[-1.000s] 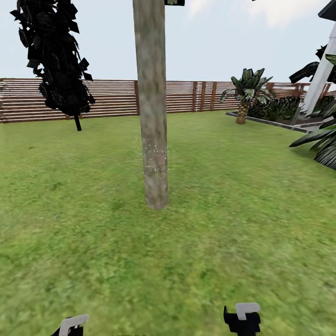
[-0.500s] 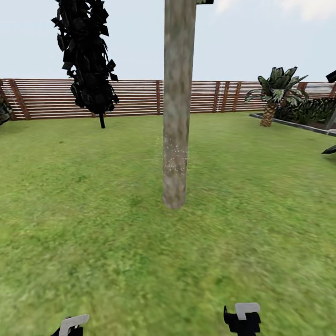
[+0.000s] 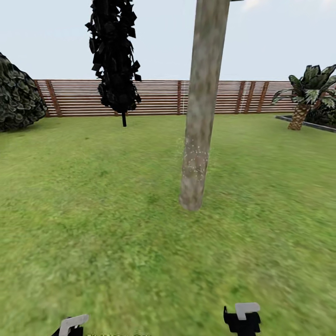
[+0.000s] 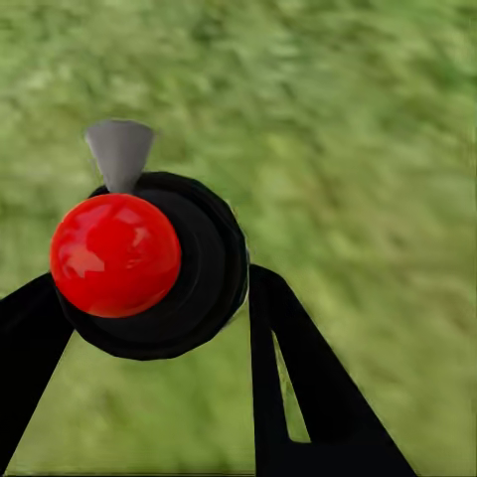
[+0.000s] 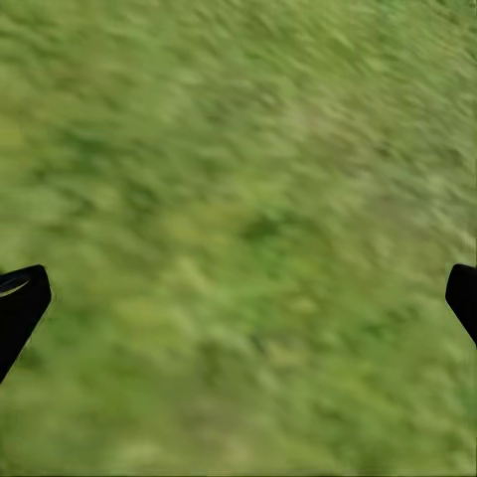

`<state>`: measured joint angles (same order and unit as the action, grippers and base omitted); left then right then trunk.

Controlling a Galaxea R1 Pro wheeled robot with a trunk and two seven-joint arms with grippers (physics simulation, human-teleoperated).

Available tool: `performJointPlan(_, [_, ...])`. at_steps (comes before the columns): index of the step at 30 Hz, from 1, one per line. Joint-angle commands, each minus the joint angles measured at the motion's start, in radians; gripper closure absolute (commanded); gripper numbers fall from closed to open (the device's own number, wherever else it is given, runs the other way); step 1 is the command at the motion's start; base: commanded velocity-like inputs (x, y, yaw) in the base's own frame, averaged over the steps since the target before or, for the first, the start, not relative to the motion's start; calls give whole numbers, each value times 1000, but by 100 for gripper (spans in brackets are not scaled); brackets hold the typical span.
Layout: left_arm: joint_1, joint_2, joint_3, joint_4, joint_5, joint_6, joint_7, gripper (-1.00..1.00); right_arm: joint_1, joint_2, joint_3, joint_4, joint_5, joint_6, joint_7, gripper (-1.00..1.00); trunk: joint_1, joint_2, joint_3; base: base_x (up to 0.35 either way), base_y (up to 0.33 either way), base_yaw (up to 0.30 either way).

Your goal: In the garden, pick up the pesticide atomizer on the floor and spray pesticide onto both trees until each tree trunk is fully covered.

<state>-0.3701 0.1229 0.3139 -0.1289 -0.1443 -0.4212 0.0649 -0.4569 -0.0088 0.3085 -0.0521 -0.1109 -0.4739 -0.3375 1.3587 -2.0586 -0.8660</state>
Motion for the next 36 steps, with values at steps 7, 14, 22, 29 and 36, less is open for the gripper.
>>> performJointPlan(7, [-1, 0, 4, 2, -11, -4, 6, 100, 0, 1, 9, 0, -10, -3, -2, -100, 0, 0, -2, 0, 0, 279])
performJointPlan(14, [-1, 0, 4, 2, -11, -4, 6, 100, 0, 1, 9, 0, -10, -3, -2, -100, 0, 0, -7, 0, 0, 277])
performJointPlan(22, [-1, 0, 4, 2, -11, -4, 6, 100, 0, 1, 9, 0, -10, -3, -2, -100, 0, 0, -14, 0, 0, 273])
performJointPlan(29, [-1, 0, 4, 2, -12, -4, 6, 100, 0, 4, 9, 0, -10, -3, 0, -100, 0, 0, -19, 0, 0, 272])
performJointPlan(36, [-1, 10, 2, -7, -17, -8, 6, 100, 0, 35, 9, 0, -10, -3, -1, -100, 0, 0, -25, 0, 0, 272])
